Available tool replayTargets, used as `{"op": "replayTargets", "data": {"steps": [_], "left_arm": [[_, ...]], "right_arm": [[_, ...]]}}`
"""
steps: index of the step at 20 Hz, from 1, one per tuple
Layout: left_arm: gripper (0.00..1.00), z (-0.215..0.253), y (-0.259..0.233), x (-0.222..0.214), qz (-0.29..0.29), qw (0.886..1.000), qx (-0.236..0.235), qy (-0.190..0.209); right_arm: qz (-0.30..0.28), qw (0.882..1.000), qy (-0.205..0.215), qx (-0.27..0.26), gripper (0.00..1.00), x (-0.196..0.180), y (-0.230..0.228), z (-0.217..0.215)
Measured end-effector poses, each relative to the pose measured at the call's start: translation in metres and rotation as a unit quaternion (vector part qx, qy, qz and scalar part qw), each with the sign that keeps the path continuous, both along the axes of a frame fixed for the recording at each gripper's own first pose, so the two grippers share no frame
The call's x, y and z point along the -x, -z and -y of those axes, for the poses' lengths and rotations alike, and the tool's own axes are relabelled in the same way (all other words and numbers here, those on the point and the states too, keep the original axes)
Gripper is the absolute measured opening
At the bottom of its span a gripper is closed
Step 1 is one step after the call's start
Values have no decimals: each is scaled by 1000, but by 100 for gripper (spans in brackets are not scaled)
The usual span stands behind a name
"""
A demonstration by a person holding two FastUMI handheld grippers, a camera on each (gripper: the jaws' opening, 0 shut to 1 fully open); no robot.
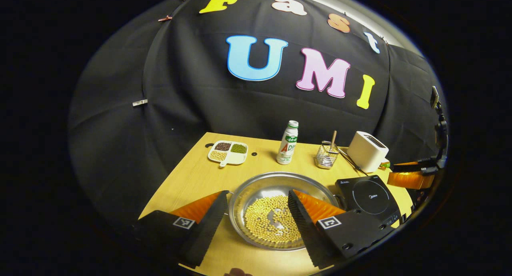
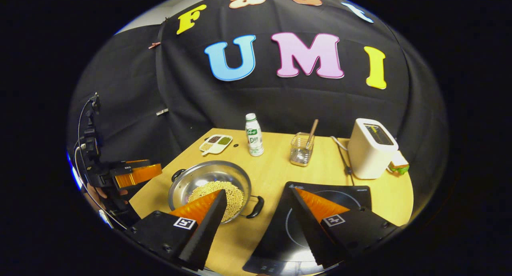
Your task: First push the handle of the pot to place it horizontally, then grasp the pot with both hands and set it on the induction cooktop.
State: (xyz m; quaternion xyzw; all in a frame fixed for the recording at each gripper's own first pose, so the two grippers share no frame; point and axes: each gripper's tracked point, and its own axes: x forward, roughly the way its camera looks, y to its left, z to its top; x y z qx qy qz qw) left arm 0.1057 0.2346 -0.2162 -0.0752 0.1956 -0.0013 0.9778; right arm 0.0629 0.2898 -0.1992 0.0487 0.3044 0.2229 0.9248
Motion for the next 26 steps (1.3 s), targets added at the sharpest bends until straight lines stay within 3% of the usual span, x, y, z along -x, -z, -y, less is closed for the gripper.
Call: {"op": "replayTargets", "data": {"steps": [5, 11, 18, 21, 26], "left_arm": [[95, -35, 28, -24, -19, 1000, -8, 11], [95, -49, 71, -53, -49, 998, 11, 22], [95, -52, 114, -85, -80, 996, 17, 43], [95, -42, 136, -86, -114, 990, 34, 76], [94, -39, 158, -89, -137, 985, 61, 84]], "right_arm": [[-73, 997, -18, 21, 99, -10, 55, -35], [-149, 989, 6, 22, 99, -27, 111, -43], [-188, 982, 13, 30, 99, -31, 162, -54], [-203, 979, 4, 37, 99, -25, 177, -64], [-209, 977, 10, 46, 99, -28, 193, -70]]}}
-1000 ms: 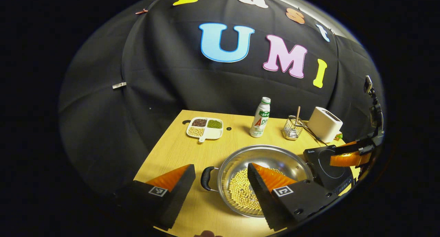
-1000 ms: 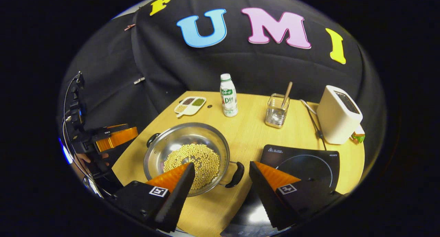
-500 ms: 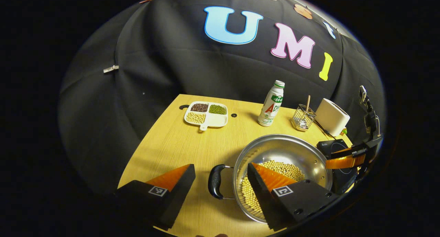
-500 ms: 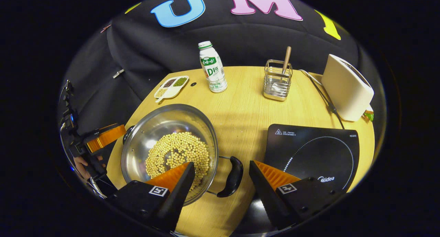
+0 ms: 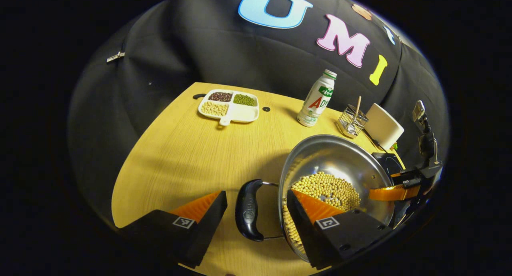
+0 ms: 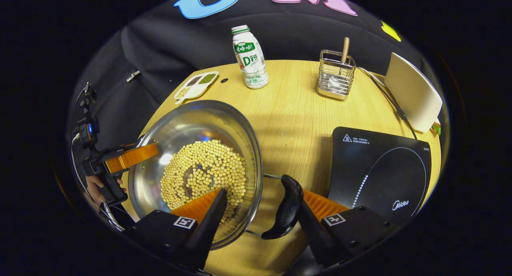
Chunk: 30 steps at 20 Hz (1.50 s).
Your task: First push the handle of the pot to place it horizontally, then grasp the pot with both hands and set it on the induction cooktop.
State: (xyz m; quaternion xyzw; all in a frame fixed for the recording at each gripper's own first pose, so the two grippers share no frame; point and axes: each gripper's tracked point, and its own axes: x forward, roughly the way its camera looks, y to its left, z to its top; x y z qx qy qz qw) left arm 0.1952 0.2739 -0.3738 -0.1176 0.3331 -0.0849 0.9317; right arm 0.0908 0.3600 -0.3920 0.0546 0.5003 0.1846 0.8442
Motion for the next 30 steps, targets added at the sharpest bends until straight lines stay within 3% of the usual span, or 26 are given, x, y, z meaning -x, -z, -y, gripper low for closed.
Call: {"op": "replayTargets", "data": {"steps": [2, 3, 4, 6, 8, 9, 14, 20, 24, 25, 30], "left_arm": [[93, -2, 4, 1, -8, 1000, 0, 5], [92, -1, 4, 3, -9, 1000, 2, 7], [84, 1, 2, 4, -10, 1000, 4, 7], [71, 6, 1, 6, -14, 1000, 3, 6], [64, 2, 2, 4, -14, 1000, 3, -3], [64, 1, 1, 5, -13, 1000, 7, -8], [60, 1, 7, 13, -26, 999, 14, -24], [56, 5, 5, 23, -37, 998, 12, -48], [56, 2, -26, 44, -16, 999, -5, -46], [56, 7, -35, 47, -13, 999, -6, -45], [58, 47, -72, 60, -11, 999, -15, -32]], "right_arm": [[4, 1000, -1, 10, 97, -4, 7, -2], [9, 1000, -3, 20, 86, -6, 10, -1], [11, 999, -5, 29, 92, -6, 12, 0], [6, 1000, -3, 28, 78, -4, 16, -4], [10, 1000, -2, 24, 72, -8, 18, -9], [13, 1000, 0, 22, 75, -10, 17, -11], [-9, 999, 30, 8, 65, -13, 21, -12], [10, 1000, 14, 17, 62, -2, 7, -8], [10, 1000, 13, 12, 58, 5, -15, 3], [13, 1000, 16, 9, 62, 6, -23, 8], [26, 999, 30, 2, 61, 23, -57, 50]]}}
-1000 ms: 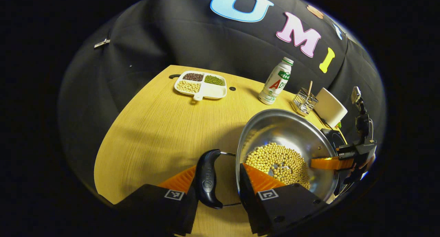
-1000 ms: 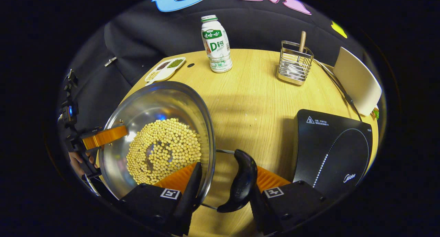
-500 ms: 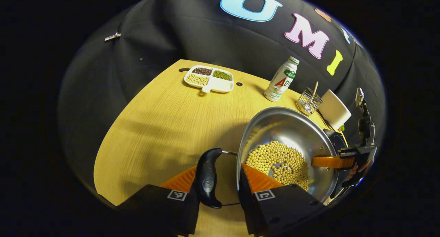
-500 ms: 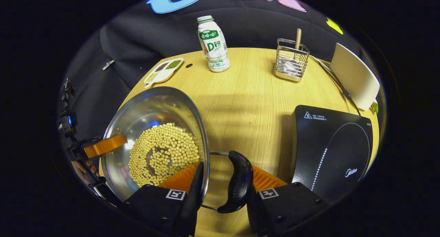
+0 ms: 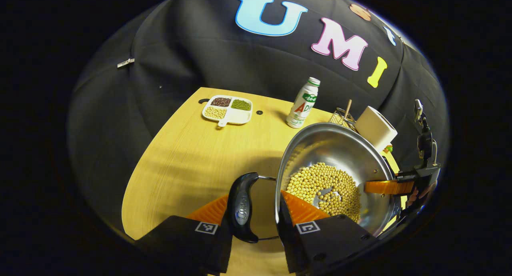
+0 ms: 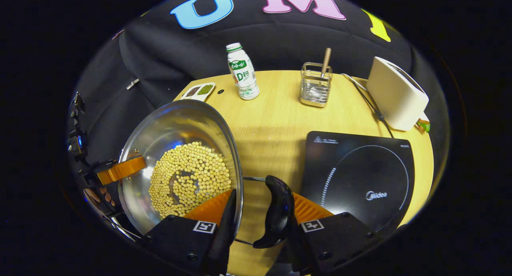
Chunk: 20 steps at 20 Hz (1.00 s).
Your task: First push the handle of the pot to place it horizontally, then grasp the pot with both hands and set it on the induction cooktop.
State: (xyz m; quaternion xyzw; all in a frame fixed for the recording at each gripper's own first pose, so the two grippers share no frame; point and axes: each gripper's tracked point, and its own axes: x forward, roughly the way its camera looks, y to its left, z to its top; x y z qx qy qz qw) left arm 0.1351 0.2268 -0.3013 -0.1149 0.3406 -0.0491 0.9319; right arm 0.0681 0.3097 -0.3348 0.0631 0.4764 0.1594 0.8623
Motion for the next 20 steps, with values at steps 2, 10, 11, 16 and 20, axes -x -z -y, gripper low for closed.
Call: {"op": "replayTargets", "data": {"steps": [2, 10, 11, 16, 20], "left_arm": [[56, 22, -10, 6, -4, 1000, 2, 7], [56, 120, -35, 13, -13, 999, 15, 32], [56, 133, -35, 12, -14, 999, 17, 35], [56, 186, -36, 4, -21, 998, 20, 49], [58, 219, -33, -6, -28, 998, 20, 55]], "right_arm": [[-1, 1000, 7, -1, 62, 8, -9, 23], [12, 999, 41, 0, 61, 19, -37, 126], [14, 999, 44, 0, 61, 19, -39, 139], [16, 997, 70, -1, 61, 15, -38, 192], [7, 997, 81, -3, 61, 12, -32, 225]]}}
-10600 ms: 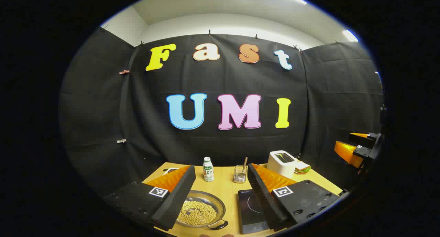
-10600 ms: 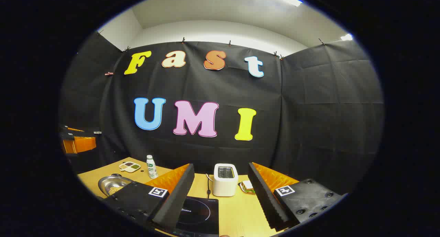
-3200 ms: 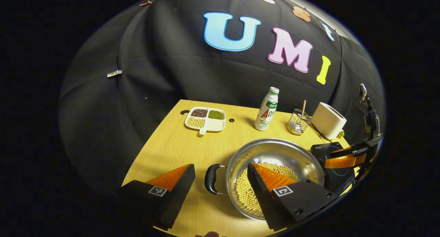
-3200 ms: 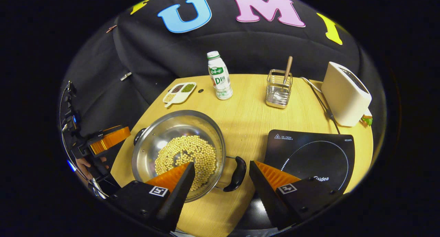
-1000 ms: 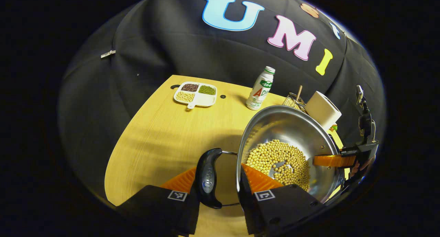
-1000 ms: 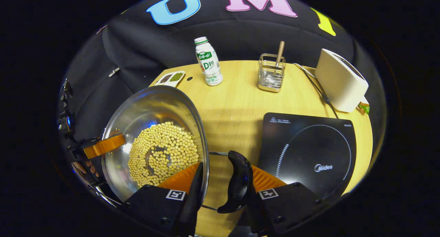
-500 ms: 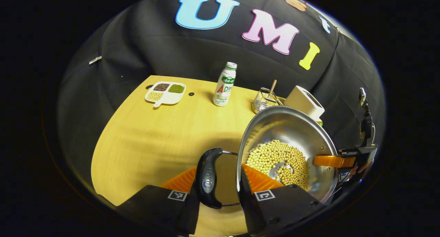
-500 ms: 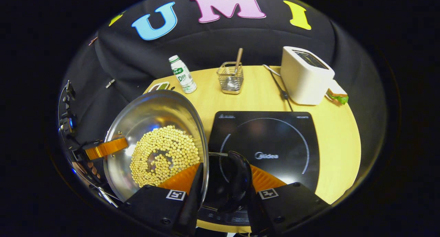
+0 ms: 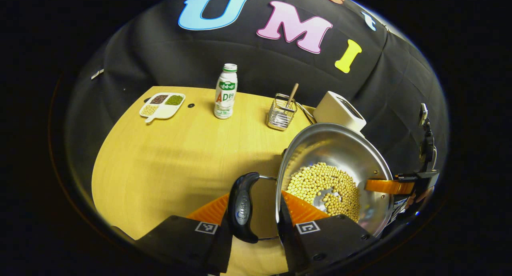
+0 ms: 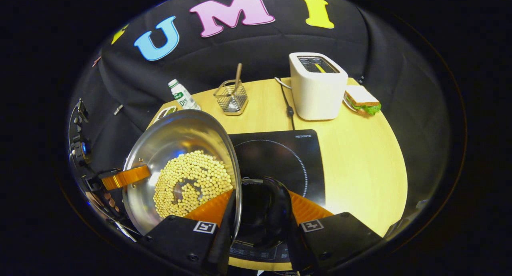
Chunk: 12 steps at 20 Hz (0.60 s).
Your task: First push the handle of the pot to place it horizontally, then grasp the pot with both hands and set it on the induction cooktop.
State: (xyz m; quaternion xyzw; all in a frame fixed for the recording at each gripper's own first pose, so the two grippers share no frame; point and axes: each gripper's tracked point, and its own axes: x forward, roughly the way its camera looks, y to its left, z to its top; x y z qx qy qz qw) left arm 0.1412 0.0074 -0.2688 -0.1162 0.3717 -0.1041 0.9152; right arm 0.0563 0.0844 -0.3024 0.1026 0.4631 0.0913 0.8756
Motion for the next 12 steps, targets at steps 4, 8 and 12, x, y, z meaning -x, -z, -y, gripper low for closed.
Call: {"op": "replayTargets", "data": {"steps": [4, 8, 12], "left_arm": [[56, 31, 9, -13, -9, 1000, 5, 0], [56, 61, 24, -23, -19, 1000, 9, -4], [56, 81, 35, -30, -28, 1000, 8, -3]], "right_arm": [[-8, 1000, 2, 6, 61, -10, 10, 30], [-14, 1000, 5, 14, 61, -23, 22, 58], [-24, 1000, 10, 13, 61, -28, 36, 77]]}}
